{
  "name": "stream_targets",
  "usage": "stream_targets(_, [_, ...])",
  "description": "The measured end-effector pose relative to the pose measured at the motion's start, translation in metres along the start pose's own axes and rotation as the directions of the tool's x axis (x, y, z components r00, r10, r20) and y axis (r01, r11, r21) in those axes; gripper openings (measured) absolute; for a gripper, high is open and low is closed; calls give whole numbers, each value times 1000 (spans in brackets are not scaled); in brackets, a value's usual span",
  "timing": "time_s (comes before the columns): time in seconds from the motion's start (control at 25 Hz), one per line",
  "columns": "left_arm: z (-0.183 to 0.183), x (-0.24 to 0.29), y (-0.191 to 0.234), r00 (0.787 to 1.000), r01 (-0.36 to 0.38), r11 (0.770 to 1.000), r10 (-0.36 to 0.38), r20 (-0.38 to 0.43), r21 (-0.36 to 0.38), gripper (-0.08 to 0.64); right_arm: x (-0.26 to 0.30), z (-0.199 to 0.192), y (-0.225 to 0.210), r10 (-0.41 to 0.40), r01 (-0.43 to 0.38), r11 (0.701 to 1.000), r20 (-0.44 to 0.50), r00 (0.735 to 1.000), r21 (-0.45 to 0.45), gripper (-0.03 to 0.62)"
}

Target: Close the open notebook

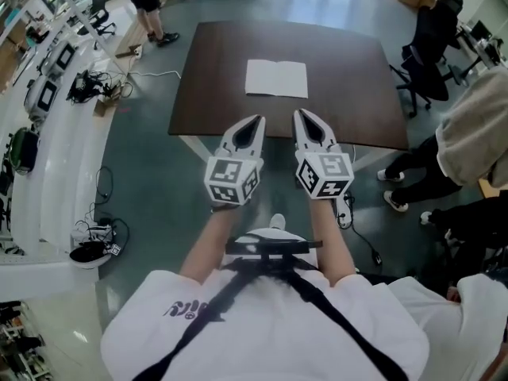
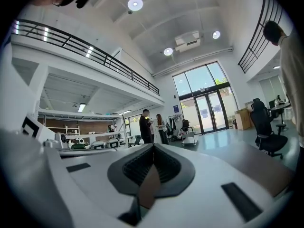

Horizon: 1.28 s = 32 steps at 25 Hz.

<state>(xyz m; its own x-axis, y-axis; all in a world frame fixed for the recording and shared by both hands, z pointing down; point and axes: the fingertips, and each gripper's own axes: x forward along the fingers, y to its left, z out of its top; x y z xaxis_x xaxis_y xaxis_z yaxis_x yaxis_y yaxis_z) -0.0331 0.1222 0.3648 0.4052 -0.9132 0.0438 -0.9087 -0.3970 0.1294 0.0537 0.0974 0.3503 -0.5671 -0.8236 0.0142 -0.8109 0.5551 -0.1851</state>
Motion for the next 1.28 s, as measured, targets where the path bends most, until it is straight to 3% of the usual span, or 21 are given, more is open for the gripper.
stream_targets(0.32, [-5,62,-17,999,-30,999,30,-26,11,12,16,-6,-68,17,-16,998,-16,1000,58,4])
stream_targets(0.52, [-20,80,-13,996,-54,998,55,-65,18,12,25,-20,-84,20,-18,995,-13,1000,95,5])
stream_targets(0.72, [-31,102,-12,995,-45,999,45,-88,9,12,43,-27,-93,47,-43,996,-51,998,73,5])
stream_targets(1.04, [-35,156,12,996,2,1000,-4,-89,-21,12,91,-34,-125,6,-2,999,-97,995,45,5])
stream_targets(1.28, [-24,204,58,997,0,999,-3,-80,-37,12,151,-23,-141,-1,3,1000,-108,994,15,5])
